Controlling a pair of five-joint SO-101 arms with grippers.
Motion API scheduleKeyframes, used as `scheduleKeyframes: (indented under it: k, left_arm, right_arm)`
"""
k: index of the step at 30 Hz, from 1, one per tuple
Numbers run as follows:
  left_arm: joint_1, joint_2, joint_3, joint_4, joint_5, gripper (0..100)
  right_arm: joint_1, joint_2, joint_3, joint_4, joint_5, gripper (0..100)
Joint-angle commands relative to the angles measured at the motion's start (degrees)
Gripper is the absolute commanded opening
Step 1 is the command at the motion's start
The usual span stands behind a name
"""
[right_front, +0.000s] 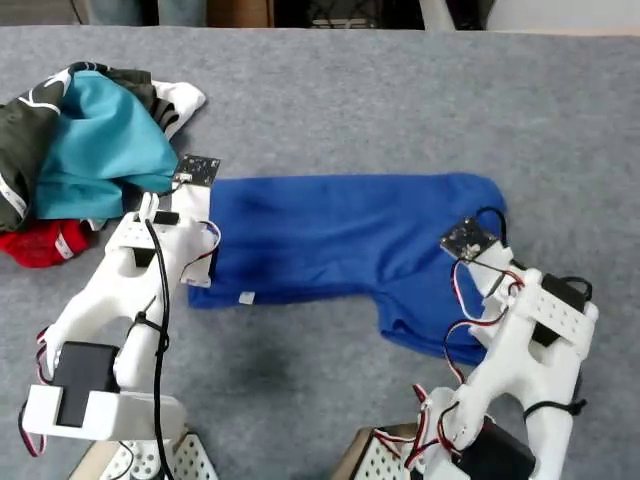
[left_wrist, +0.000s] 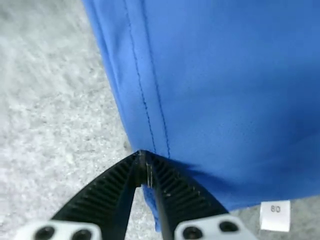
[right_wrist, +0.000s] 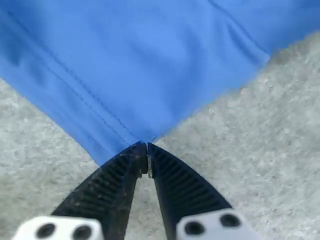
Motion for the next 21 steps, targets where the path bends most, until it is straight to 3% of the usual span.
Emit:
scheduleKeyframes:
  k: [1,5,10,13,18,21]
  left_arm:
    - [-0.22,-1.32,-5.76,3.96,-0.7,3]
    - [1.27,-4.22,-11.82,11.08,-0.7,3]
    - [5.58,-10.64,-14.11,15.74,-0.44,3]
    - [6.99,-14.68,-11.56,16.09,-0.35,3]
    - [6.2,-18.2,-6.29,15.91,-0.62,3]
    - [4.88,-18.29,-4.97,15.91,-0.7,3]
  right_arm:
    - [1.93,-0.04,-1.27,-0.26,2.11,1.4]
    - [3.08,-3.21,-7.69,7.03,3.16,1.4]
    - [-1.76,-10.24,-9.89,17.14,16.26,1.5]
    - [-5.8,-12.7,-9.71,17.14,16.62,2.7]
    - [-13.89,-11.91,-5.85,17.05,16.62,16.0]
    - [-17.67,-10.59,-1.27,16.09,16.62,16.7]
